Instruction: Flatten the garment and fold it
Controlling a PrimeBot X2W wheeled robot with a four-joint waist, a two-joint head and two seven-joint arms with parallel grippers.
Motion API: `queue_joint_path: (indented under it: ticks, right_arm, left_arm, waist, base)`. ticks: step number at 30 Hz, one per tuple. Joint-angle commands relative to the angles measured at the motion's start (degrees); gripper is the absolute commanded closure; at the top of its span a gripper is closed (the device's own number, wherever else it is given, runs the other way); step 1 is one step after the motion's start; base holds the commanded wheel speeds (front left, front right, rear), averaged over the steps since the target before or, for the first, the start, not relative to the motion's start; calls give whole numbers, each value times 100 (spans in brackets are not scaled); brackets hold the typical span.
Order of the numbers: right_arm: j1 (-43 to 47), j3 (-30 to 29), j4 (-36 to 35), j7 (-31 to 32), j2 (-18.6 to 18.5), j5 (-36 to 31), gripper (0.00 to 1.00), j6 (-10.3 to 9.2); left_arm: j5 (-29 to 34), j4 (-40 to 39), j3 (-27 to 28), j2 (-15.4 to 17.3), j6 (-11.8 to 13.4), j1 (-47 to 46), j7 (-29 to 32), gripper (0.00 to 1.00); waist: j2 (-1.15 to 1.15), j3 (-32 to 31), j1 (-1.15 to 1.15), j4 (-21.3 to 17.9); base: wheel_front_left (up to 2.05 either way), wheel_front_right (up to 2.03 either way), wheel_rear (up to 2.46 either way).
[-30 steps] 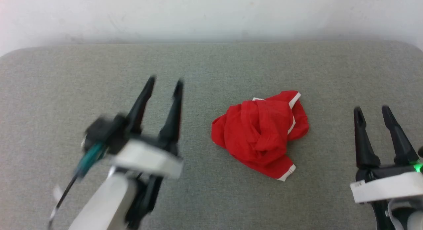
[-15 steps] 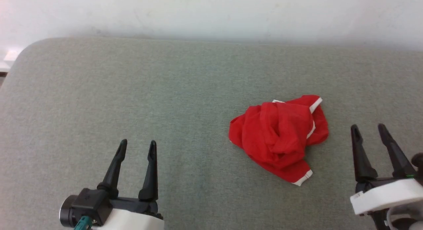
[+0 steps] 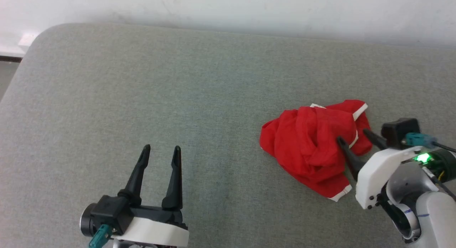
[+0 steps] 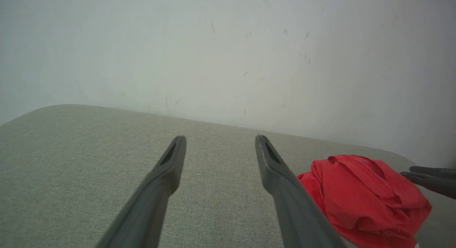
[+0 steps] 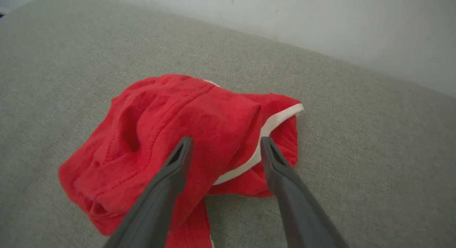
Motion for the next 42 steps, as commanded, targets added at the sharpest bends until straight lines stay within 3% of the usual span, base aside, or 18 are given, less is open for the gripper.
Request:
queue_joint_path:
  ticks: [1, 8, 9, 10, 11, 18, 24, 30, 37, 38, 39, 40, 42]
  right_arm:
    - [-101, 93, 70, 77, -59, 21, 0, -9]
    - [-254, 660, 613, 215, -383, 151, 0, -9]
    - [-278, 721, 667, 186, -398, 171, 41, -9]
    - [-304, 741, 717, 142, -394, 187, 74, -9]
    - [-329, 776, 751, 87, -410, 171, 100, -9]
    - [-604, 677, 681, -367, -409, 197, 100, -9]
    - [-604, -176, 143, -489, -533, 185, 100, -9]
    - [484, -1502, -410, -355, -309, 23, 100, -9]
    - [1844, -2285, -37, -326, 219, -300, 100, -9]
    - [1930, -2298, 56, -299, 288, -344, 92, -9]
    - [1985, -2288, 125, -269, 337, -395, 60, -9]
    - [1998, -2272, 154, -256, 379, -422, 0, -9]
    - [1899, -2241, 102, -300, 472, -389, 0, -9]
  left_arm:
    - [52, 31, 26, -41, -42, -81, -27, 0]
    - [147, 196, 119, -272, -236, -78, -27, 0]
    - [159, 214, 137, -299, -260, -74, -27, 0]
    - [170, 231, 156, -326, -282, -68, -27, 0]
    - [180, 250, 174, -352, -305, -60, -27, 0]
    - [228, 407, 307, -458, -444, 51, -27, 0]
    - [242, 459, 448, -429, -496, 175, -27, 0]
    - [226, 490, 486, -410, -539, 257, -27, 0]
    - [215, 550, 443, -403, -585, 192, -25, 0]
    - [210, 557, 444, -397, -588, 179, -25, 0]
    - [208, 561, 445, -388, -588, 167, -20, 0]
    - [207, 565, 447, -380, -585, 154, -15, 0]
    - [201, 569, 458, -363, -576, 133, -5, 0]
  waist:
    - [0, 53, -1, 94]
    - [0, 83, -1, 270]
    - [0, 78, -1, 281]
    - [0, 70, -1, 287]
    - [0, 59, -1, 290]
    - [0, -149, -1, 103]
    - [0, -327, -1, -198]
    - [0, -285, -1, -424]
    - [0, -137, -1, -509]
    - [0, -126, -1, -518]
    - [0, -113, -1, -527]
    - [0, -107, -1, -534]
    - [0, -102, -1, -552]
  base:
    - [0, 0, 0]
    - [0, 0, 0]
    - [0, 0, 0]
    - [0, 0, 0]
    - [0, 0, 0]
    - [0, 0, 0]
    - [0, 0, 0]
    - [0, 0, 0]
    - [0, 0, 0]
    - [0, 0, 0]
    - [0, 0, 0]
    - [0, 0, 0]
    - [0, 0, 0]
